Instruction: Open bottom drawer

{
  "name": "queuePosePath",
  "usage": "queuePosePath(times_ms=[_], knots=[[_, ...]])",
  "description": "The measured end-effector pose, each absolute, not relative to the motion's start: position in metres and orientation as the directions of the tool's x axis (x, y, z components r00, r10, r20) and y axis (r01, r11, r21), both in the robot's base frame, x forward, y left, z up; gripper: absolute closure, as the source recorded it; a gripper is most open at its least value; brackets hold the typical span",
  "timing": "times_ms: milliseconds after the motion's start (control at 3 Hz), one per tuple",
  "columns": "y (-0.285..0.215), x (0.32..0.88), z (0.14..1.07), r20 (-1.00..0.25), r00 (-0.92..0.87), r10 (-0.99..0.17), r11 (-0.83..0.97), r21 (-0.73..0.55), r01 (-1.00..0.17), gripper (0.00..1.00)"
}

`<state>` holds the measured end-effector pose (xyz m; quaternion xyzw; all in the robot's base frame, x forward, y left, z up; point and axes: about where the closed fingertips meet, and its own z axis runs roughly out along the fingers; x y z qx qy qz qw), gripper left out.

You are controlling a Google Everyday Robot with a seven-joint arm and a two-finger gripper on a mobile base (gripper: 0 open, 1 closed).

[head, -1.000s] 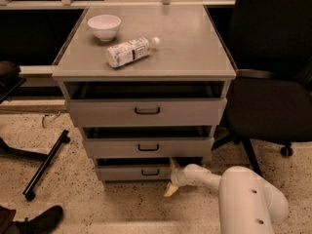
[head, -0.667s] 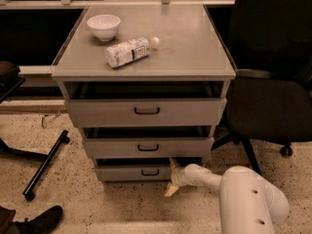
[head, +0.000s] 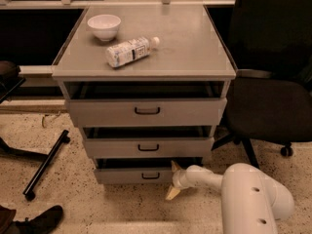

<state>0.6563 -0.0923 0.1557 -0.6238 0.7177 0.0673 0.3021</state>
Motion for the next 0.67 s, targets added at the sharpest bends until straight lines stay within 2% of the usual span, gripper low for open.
queuePosePath(times_ms=[333,667], knots=[[-0.138,0.64,0.175,-0.498,-0.166,-0.851,0.311,-0.224,-0.924,0.0],[-0.149,0.592,0.176,-0.489,-0.262,-0.832,0.362,-0.121,-0.924,0.0]])
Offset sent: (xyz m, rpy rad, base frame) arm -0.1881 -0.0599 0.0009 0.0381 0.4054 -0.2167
